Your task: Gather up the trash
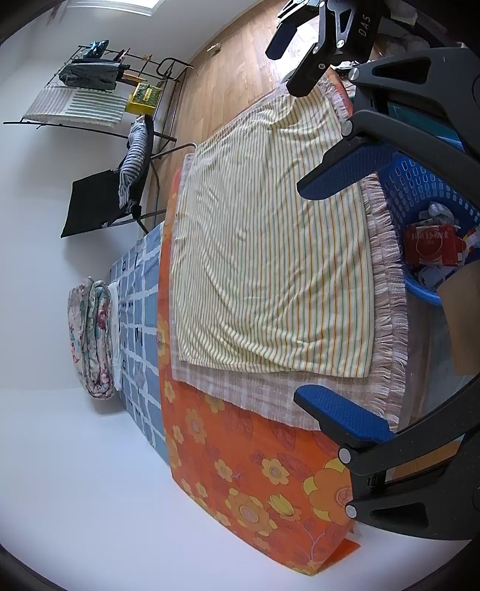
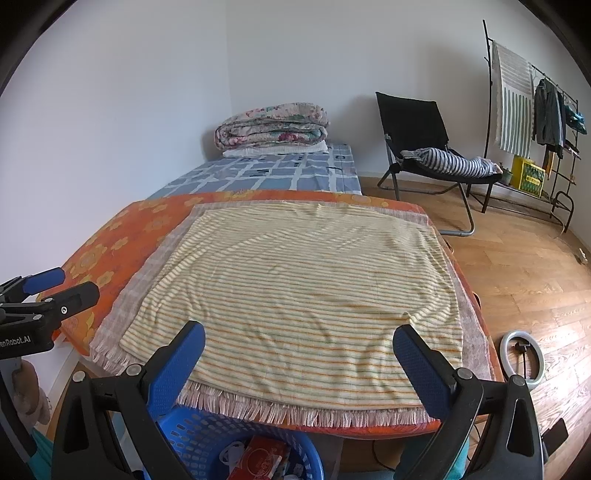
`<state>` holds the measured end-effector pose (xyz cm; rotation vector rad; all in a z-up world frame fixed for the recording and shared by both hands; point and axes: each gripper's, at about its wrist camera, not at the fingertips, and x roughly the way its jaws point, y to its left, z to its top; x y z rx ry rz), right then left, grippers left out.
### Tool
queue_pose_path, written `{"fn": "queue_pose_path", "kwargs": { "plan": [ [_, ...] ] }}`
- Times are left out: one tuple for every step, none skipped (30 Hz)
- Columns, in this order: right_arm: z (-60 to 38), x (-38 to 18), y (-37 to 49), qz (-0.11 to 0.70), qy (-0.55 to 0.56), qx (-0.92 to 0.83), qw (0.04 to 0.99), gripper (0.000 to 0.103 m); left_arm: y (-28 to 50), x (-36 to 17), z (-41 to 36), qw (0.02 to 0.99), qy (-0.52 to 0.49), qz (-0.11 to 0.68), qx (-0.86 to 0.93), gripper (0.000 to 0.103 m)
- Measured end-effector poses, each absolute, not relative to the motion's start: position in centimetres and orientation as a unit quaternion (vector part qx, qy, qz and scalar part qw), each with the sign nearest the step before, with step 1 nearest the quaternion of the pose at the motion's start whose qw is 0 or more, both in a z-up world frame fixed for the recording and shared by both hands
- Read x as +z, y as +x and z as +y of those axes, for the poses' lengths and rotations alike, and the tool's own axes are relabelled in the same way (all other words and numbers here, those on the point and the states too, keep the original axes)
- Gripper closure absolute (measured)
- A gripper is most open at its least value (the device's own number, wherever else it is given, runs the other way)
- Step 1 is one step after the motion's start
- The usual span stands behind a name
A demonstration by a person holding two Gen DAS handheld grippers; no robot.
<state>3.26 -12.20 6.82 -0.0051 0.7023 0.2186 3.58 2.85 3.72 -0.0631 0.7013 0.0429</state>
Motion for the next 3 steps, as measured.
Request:
{"fn": "queue_pose_path", "kwargs": {
  "plan": [
    [-12.14, 6.74, 3.31, 0.344, -0.002, 0.107, 0.933, 0.0, 3.58, 3.65, 2.88, 0.938, -0.03, 0.344, 0.021, 0.001],
    [-12.22, 6.64, 3.35, 0.345, -0.002, 0.107, 0.933, 0.0, 3.58, 3.64, 2.89, 0.938, -0.03, 0.344, 0.022, 0.001],
    [-12.21, 6.56, 3.42, 0.346, -0.002, 0.107, 0.932, 0.0, 3.59, 3.65, 2.89, 0.938, -0.029, 0.344, 0.023, 0.001]
  ]
}}
